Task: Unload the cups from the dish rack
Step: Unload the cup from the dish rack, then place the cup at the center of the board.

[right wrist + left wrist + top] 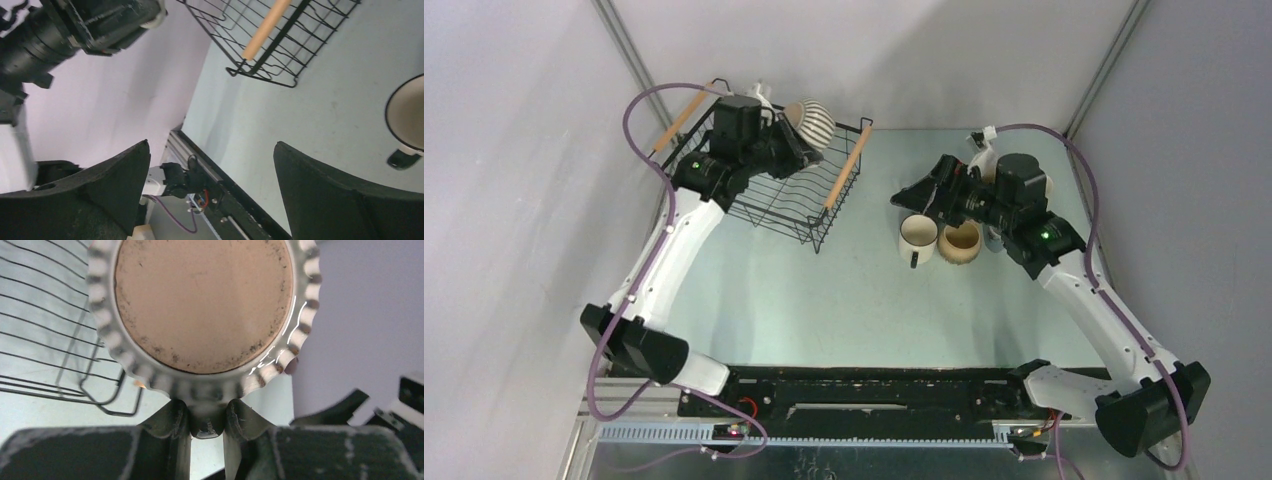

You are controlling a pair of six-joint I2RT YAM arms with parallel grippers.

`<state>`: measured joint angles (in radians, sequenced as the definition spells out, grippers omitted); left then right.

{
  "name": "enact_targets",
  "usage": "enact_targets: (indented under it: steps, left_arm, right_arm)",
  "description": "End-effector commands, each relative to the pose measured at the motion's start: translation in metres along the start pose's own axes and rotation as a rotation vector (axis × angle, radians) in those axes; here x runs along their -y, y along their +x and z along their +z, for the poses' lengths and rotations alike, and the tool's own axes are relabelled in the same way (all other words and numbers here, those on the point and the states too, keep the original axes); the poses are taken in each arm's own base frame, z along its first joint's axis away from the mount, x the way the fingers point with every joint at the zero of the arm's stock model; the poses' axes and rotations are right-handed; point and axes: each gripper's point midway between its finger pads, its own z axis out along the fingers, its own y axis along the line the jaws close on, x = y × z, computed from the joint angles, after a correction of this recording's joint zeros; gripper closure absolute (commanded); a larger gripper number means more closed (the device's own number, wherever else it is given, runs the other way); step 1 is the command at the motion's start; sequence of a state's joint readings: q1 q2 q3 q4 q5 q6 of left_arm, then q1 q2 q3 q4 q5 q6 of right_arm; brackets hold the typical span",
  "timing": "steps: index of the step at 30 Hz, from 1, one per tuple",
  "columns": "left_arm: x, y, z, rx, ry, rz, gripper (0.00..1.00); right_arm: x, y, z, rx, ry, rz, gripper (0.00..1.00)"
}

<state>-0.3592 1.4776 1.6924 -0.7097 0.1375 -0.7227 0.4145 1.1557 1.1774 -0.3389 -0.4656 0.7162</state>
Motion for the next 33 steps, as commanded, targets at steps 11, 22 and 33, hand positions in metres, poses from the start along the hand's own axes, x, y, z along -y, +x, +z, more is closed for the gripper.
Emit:
enact_targets:
  steps: [11, 22, 33]
  left_arm:
    - [0.106, 0.039, -0.067, -0.048, 0.508, 0.013, 1.00]
    - [0.134, 0.079, -0.096, -0.172, 0.736, -0.100, 1.00]
    - [0.141, 0.104, -0.109, -0.240, 0.856, -0.146, 1.00]
  right_arm:
    - [-0.077, -0.033, -0.016, 0.157, -0.422, -0.016, 0.00]
    - [-0.099, -0.033, -0.001, 0.144, -0.561, 0.025, 0.02]
    - [-0.110, -0.035, 0.007, 0.138, -0.630, 0.077, 0.16]
